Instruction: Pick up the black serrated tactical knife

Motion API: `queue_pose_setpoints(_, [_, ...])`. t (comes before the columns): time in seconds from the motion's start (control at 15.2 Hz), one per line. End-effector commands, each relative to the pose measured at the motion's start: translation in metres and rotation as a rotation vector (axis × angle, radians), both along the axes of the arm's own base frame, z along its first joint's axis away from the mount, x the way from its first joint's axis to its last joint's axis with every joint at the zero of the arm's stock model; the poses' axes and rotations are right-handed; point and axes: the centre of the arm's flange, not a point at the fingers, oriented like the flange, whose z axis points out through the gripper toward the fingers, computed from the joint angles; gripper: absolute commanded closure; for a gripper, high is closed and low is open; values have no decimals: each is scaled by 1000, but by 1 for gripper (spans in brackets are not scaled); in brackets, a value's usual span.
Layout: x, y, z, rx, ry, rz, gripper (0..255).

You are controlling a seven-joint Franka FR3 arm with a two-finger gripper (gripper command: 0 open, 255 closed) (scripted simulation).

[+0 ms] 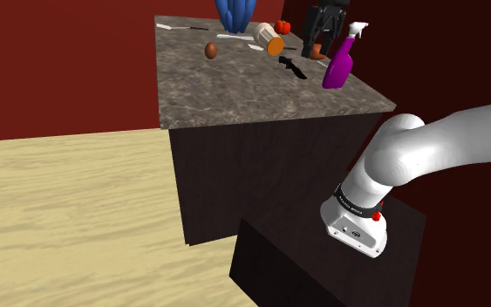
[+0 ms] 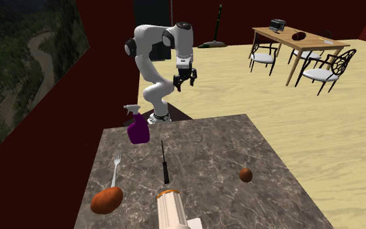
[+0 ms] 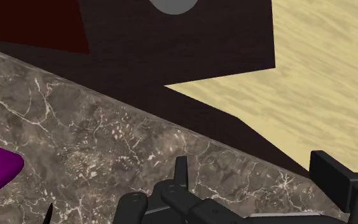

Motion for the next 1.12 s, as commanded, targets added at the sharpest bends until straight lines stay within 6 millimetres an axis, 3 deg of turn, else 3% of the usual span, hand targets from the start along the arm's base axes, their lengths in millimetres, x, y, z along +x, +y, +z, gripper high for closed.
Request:
queue_pose_setpoints(0.0, [0, 0, 0, 0, 0, 0, 0])
queue_pose_setpoints(1.06, [120, -157, -65, -30, 5, -87, 0])
